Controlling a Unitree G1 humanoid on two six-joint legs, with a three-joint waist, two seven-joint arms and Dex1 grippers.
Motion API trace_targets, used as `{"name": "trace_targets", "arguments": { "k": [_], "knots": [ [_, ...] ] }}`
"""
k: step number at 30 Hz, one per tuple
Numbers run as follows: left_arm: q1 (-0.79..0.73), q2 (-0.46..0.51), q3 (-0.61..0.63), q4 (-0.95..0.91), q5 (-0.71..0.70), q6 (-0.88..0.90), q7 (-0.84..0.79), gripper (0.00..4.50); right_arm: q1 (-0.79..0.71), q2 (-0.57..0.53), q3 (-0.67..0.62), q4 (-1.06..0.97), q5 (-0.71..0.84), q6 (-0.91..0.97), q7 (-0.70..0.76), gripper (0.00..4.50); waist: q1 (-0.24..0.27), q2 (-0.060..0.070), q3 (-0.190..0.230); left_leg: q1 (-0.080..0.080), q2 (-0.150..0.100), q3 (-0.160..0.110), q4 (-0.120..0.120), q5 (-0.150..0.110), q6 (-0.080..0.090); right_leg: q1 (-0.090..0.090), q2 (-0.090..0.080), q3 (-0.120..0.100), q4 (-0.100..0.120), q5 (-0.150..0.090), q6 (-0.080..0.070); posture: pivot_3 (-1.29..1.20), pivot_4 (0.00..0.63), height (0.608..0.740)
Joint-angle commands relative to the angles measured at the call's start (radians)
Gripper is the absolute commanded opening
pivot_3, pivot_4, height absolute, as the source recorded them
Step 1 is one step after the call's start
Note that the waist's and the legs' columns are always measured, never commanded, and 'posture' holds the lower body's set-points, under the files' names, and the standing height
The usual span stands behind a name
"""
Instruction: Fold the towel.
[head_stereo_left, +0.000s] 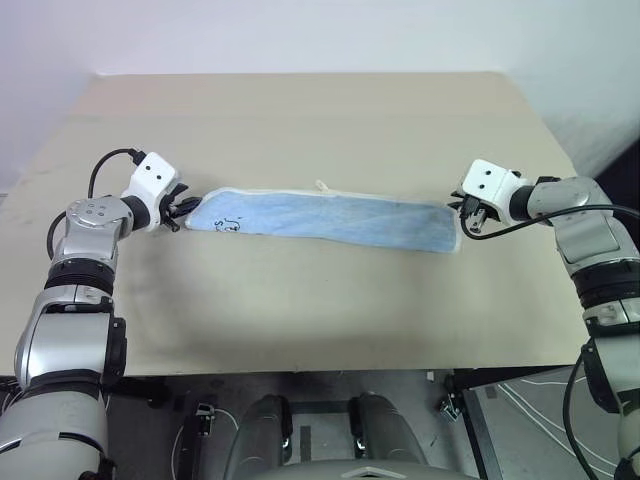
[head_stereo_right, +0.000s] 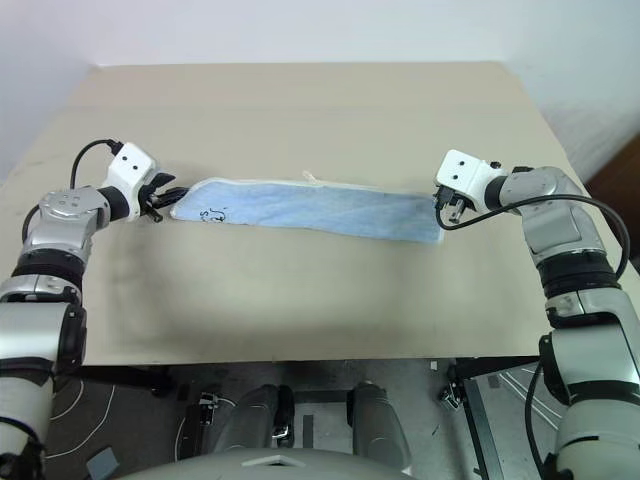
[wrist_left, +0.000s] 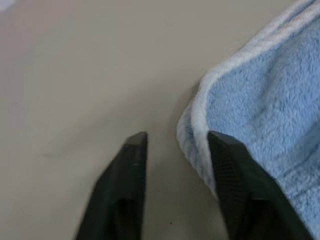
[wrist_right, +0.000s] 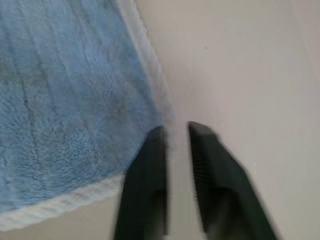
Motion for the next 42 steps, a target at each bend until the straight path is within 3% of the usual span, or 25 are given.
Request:
{"name": "trace_targets", "arguments": {
  "k": [1,2,7,12,16,20,25,29,34,42],
  "knots": [
    [-0.033,0.005,0.049,-0.003,-0.030,-0.016,0.018,3.32,0.027,-0.035,-0.060,-0.091,0.027,0.023,0.008,2.26,0.000,0.000,0.000,0.000,0.000,0.000,0.001,0.000,0.000,0.000,0.000,0.000,0.000,0.000,0.000,0.00,0.150,0.740],
    [-0.035,0.004,0.057,-0.001,-0.036,-0.012,0.025,3.64,0.036,-0.037,-0.072,-0.109,0.032,0.030,0.001,2.60,0.000,0.000,0.000,0.000,0.000,0.000,0.001,0.000,0.000,0.000,0.000,0.000,0.000,0.001,0.001,0.00,0.150,0.740],
    [-0.026,0.006,0.081,-0.007,-0.043,-0.009,0.054,3.65,0.092,-0.054,-0.138,-0.199,0.033,0.063,-0.060,4.20,-0.001,0.000,0.000,0.000,0.000,0.000,0.001,0.001,0.001,0.001,0.000,0.000,0.000,0.001,0.001,0.00,0.150,0.740],
    [-0.011,0.033,0.167,-0.036,-0.106,0.017,0.109,3.65,0.188,-0.059,-0.303,-0.356,0.139,0.252,-0.100,4.20,0.001,0.000,0.000,0.000,0.000,-0.001,0.001,0.001,0.001,0.001,0.000,0.000,0.000,0.001,0.001,0.00,0.150,0.740],
    [0.071,0.056,0.228,-0.140,-0.170,0.024,0.075,3.65,0.370,0.037,-0.502,-0.654,0.402,0.719,-0.105,4.36,0.000,-0.001,-0.001,0.001,0.001,-0.002,0.000,0.001,0.000,0.002,0.000,0.000,0.000,0.002,0.001,0.00,0.150,0.740],
    [0.171,0.033,0.242,-0.327,-0.247,0.097,-0.031,3.65,0.398,0.176,-0.667,-0.780,0.572,1.104,-0.218,4.36,0.003,-0.001,-0.001,0.003,0.001,-0.002,0.000,0.004,0.001,0.003,-0.001,0.000,0.001,0.004,-0.001,0.00,0.150,0.740],
    [0.277,-0.008,0.200,-0.584,-0.338,0.242,-0.173,3.65,0.343,0.453,-0.905,-0.868,0.706,1.531,-0.361,4.36,0.004,-0.002,-0.001,0.005,0.001,-0.002,0.000,0.011,0.002,0.007,-0.001,-0.001,0.000,0.013,-0.002,0.00,0.150,0.740],
    [0.309,-0.026,0.179,-0.680,-0.359,0.300,-0.212,3.65,0.378,0.568,-0.960,-0.874,0.802,1.556,-0.522,4.36,0.005,-0.002,-0.002,0.007,0.001,-0.003,-0.002,0.013,0.003,0.009,-0.002,-0.002,-0.001,0.015,-0.005,0.00,0.150,0.740],
    [0.315,-0.066,0.151,-0.758,-0.364,0.352,-0.216,3.65,0.285,0.719,-1.106,-0.797,0.896,1.556,-0.797,4.36,-0.005,-0.002,-0.002,0.008,0.001,-0.002,-0.002,0.015,0.004,0.009,-0.002,-0.001,-0.001,0.016,-0.005,0.00,0.150,0.740],
    [0.327,-0.109,0.130,-0.840,-0.373,0.407,-0.201,3.65,0.076,0.797,-1.279,-0.651,0.913,1.556,-1.044,4.36,-0.007,-0.002,-0.002,0.008,0.001,-0.002,-0.004,0.015,0.005,0.008,0.001,0.000,-0.002,0.017,-0.003,0.00,0.150,0.740]
  ]
}}
